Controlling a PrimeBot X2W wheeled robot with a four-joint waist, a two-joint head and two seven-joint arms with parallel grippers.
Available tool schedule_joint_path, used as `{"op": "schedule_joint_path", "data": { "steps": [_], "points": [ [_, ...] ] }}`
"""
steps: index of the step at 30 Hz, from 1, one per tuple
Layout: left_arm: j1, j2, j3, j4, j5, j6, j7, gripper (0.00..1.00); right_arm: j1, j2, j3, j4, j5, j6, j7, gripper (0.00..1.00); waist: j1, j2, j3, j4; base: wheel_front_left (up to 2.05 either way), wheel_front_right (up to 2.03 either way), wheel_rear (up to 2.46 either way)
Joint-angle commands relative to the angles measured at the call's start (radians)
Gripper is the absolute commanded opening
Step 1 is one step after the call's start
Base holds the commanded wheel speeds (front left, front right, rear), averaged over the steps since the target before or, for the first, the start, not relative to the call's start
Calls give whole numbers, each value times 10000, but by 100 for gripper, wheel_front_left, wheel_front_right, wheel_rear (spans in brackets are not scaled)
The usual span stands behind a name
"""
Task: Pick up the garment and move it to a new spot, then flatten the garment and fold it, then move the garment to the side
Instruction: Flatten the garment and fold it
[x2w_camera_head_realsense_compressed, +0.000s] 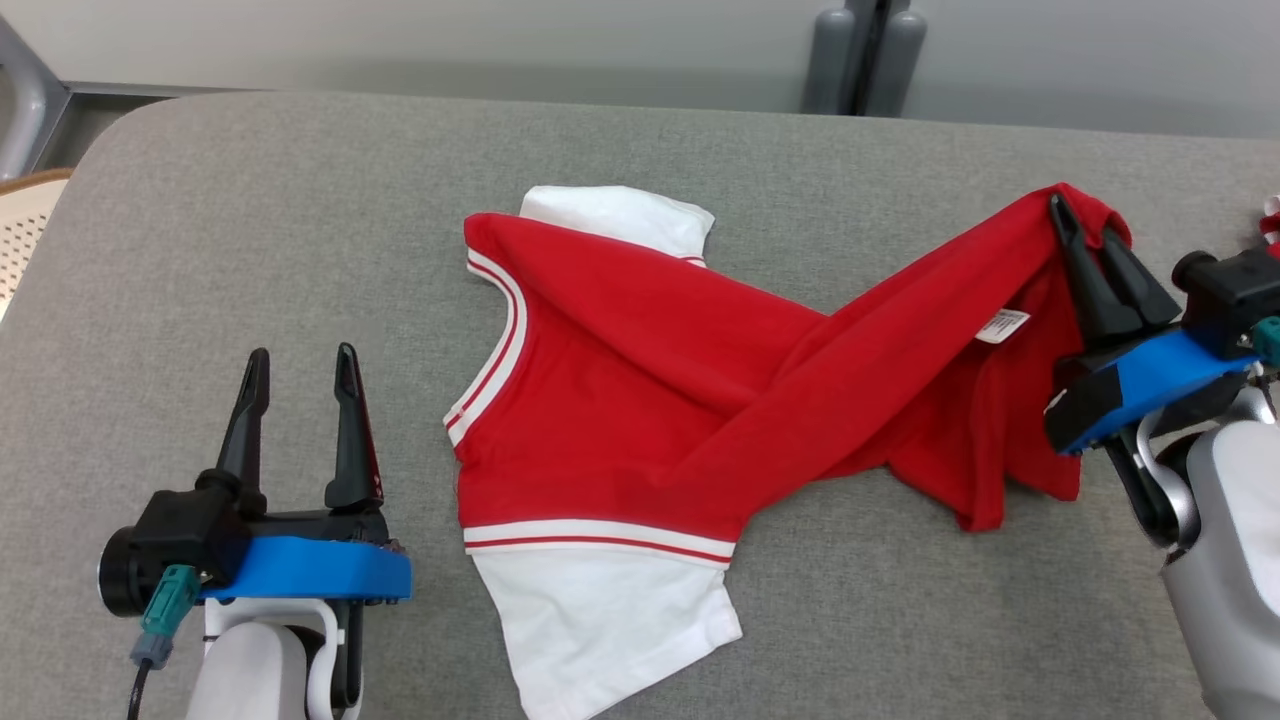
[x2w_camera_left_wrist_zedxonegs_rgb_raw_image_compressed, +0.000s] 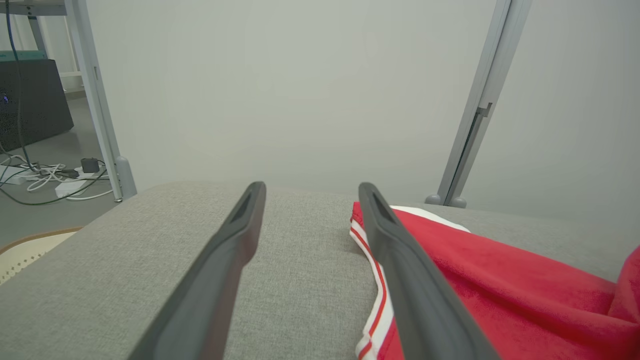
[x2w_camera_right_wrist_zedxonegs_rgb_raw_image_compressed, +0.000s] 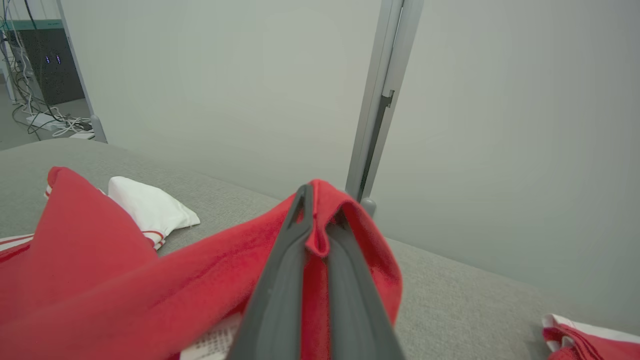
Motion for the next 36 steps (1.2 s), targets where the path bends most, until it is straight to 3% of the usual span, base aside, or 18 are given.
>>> {"op": "schedule_joint_path", "data": {
  "steps": [1, 12, 14, 18, 22, 30, 36],
  "points": [
    [-147, -11, -55, 41, -48, 46, -25, 100, -291, -70, 11, 255, -53, -2, -167, 0, -1, 0, 151, 182, 0, 0, 0],
    [-415, -9, -362, 72, -296, 193, -25, 100, -2185, 119, 146, 5371, 75, -2, -969, 0, -1, 0, 493, 574, 0, 0, 0],
    [-413, -9, -355, 71, -301, 210, -25, 100, -2374, 256, 180, 6101, 181, -2, -1054, 100, -1, 0, 511, 563, 0, 0, 0],
    [-363, -10, -306, 117, -242, 223, -25, 100, -2665, 366, 455, 6810, 348, -2, -1400, 100, -1, 0, 452, 420, 0, 0, 0],
    [-202, -9, -263, 174, -158, 186, -25, 100, -2336, 219, 641, 6678, 735, -2, -1612, 100, -1, 0, 211, 200, 0, 0, 0],
    [169, -9, -67, 131, -22, 140, -25, 100, -505, -252, 161, 4087, 1252, -1, -1659, 100, -1, 0, -314, -245, 0, 0, 0],
    [378, -9, 0, 110, 59, 96, -25, 100, 772, -27, 241, 2669, 1045, -1, -1661, 100, -1, 0, -511, -419, 0, 0, 0]
  ]
}}
